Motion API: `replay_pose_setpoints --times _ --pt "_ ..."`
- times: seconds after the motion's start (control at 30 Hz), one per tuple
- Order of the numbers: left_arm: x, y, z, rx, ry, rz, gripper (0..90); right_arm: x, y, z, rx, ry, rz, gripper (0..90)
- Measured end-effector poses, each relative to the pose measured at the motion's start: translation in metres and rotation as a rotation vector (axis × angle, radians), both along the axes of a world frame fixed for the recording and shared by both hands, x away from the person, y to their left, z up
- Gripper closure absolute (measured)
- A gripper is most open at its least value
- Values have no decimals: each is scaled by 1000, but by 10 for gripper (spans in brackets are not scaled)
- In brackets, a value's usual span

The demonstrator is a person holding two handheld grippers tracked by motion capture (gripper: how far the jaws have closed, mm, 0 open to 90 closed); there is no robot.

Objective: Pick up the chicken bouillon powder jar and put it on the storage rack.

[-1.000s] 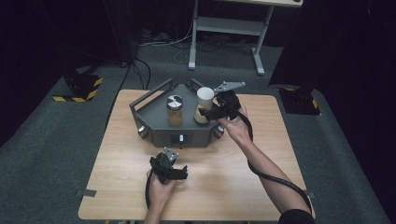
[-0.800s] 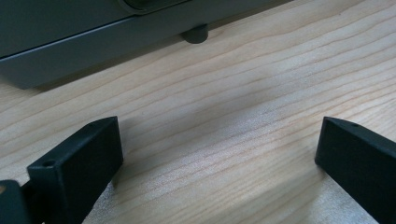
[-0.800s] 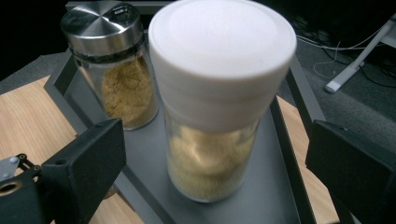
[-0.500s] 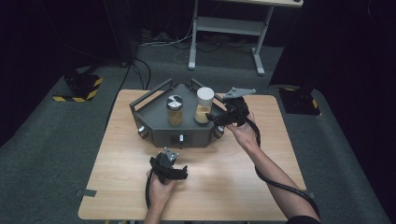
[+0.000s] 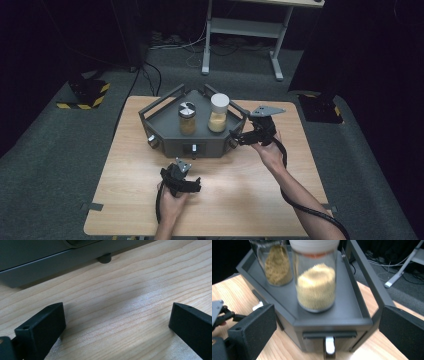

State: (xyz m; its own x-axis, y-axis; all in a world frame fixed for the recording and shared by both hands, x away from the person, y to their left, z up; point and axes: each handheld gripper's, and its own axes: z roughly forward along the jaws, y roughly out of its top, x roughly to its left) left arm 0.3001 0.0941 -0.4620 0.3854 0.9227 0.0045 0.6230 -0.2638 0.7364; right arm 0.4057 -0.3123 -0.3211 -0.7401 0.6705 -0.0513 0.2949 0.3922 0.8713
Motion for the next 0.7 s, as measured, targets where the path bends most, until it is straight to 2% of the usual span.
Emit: replay_pose_setpoints --times 0.33,0.7 --pt "0 0 0 0 0 0 7 -6 -17 -24 10 29 -31 7" --pt "0 0 0 0 0 -1 7 -8 -17 -56 -57 77 -69 5"
